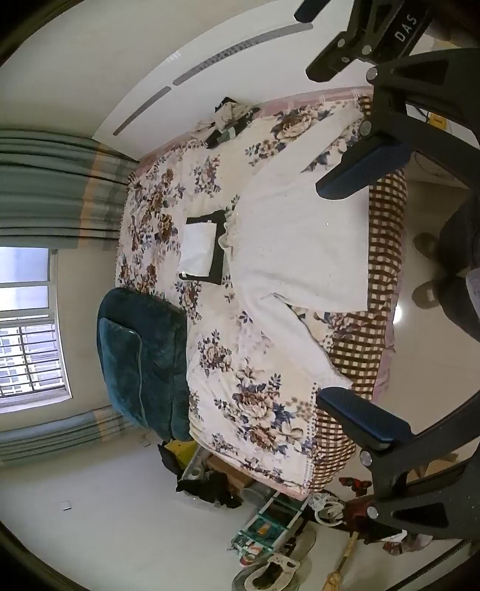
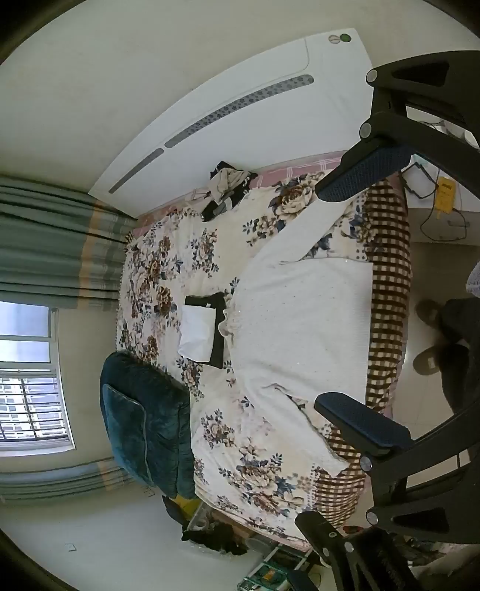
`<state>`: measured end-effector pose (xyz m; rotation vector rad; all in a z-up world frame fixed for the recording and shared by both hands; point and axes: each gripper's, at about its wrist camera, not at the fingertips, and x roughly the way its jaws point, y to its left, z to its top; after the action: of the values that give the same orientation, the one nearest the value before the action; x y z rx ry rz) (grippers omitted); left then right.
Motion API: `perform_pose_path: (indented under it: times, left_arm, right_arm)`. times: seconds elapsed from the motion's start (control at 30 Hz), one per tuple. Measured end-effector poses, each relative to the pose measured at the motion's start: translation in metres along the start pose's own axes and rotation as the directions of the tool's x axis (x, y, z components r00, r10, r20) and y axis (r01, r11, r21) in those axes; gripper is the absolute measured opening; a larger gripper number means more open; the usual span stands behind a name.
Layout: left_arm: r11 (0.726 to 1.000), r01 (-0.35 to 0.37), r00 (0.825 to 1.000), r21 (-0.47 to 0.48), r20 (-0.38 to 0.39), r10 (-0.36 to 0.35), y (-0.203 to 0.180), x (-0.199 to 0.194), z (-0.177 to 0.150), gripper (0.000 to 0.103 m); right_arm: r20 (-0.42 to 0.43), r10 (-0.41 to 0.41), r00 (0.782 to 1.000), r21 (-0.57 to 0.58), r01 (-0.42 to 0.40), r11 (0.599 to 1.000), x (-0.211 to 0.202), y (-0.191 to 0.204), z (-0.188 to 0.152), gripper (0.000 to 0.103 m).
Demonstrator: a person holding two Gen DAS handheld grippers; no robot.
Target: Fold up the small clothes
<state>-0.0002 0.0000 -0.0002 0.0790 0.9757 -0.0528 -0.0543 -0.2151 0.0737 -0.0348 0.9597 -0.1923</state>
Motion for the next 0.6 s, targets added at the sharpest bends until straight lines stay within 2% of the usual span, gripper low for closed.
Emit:
perform_pose_path:
  times: [0.1, 0.13, 0.47, 0.6]
  left_arm:
    - [1.0, -0.006, 1.0, 0.004, -0.007, 0.006, -0.004, 0.001, -0.001, 0.103]
    - [0.999, 0.025, 1.0, -0.021, 0.0, -0.025, 0.002, 0.001, 0.0, 0.103]
    - [0.999, 0.026, 1.0, -0.02, 0.013, -0.026, -0.011, -0.001, 0.003, 0.103]
    - [0.999, 0.037, 0.999, -0.021, 0.013, -0.037, -0.002, -0.001, 0.004, 0.103]
  right_arm:
    - [-0.003, -0.005, 1.0, -0.001, 0.005, 1.0, 0.0, 0.0, 0.001, 0.103]
    - [-0.003, -0.005, 1.0, 0.001, 0.005, 1.0, 0.0, 0.0, 0.001, 0.103]
    - [0.008, -0.001, 1.0, -0.003, 0.001, 1.0, 0.001, 0.0, 0.002, 0.103]
    - [0.012, -0.001, 1.0, -0.003, 0.001, 1.0, -0.002, -0.003, 0.003, 0.103]
